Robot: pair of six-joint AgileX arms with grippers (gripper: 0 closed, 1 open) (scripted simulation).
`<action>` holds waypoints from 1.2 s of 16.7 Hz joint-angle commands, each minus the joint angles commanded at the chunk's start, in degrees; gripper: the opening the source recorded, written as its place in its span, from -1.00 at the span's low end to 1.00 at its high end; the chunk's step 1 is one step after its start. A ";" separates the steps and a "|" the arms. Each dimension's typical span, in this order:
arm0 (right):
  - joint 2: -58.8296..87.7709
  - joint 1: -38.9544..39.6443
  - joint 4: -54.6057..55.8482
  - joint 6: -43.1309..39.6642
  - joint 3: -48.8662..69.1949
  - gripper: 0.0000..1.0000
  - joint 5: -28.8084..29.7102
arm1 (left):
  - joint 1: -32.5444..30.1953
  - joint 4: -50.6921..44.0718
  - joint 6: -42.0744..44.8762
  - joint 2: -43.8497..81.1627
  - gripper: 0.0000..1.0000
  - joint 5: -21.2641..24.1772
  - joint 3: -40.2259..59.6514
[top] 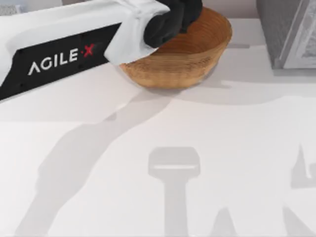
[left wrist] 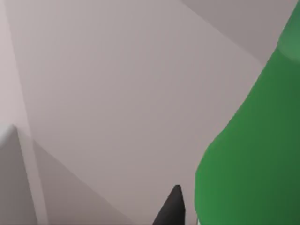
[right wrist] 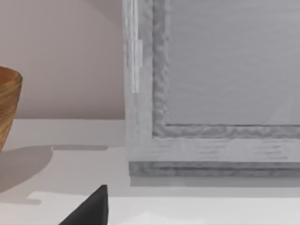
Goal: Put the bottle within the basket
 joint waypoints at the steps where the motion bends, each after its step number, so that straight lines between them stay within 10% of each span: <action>1: 0.00 0.00 0.00 0.00 0.00 1.00 0.00 | -0.24 -0.17 -0.07 0.08 -1.00 -0.50 0.30; 17: 0.00 0.00 0.00 0.00 0.00 1.00 0.00 | 3.79 4.71 0.48 10.04 -1.00 3.65 5.68; 20: 0.00 0.00 0.00 0.00 0.00 1.00 0.00 | 3.79 4.71 0.48 10.04 -0.55 3.65 5.68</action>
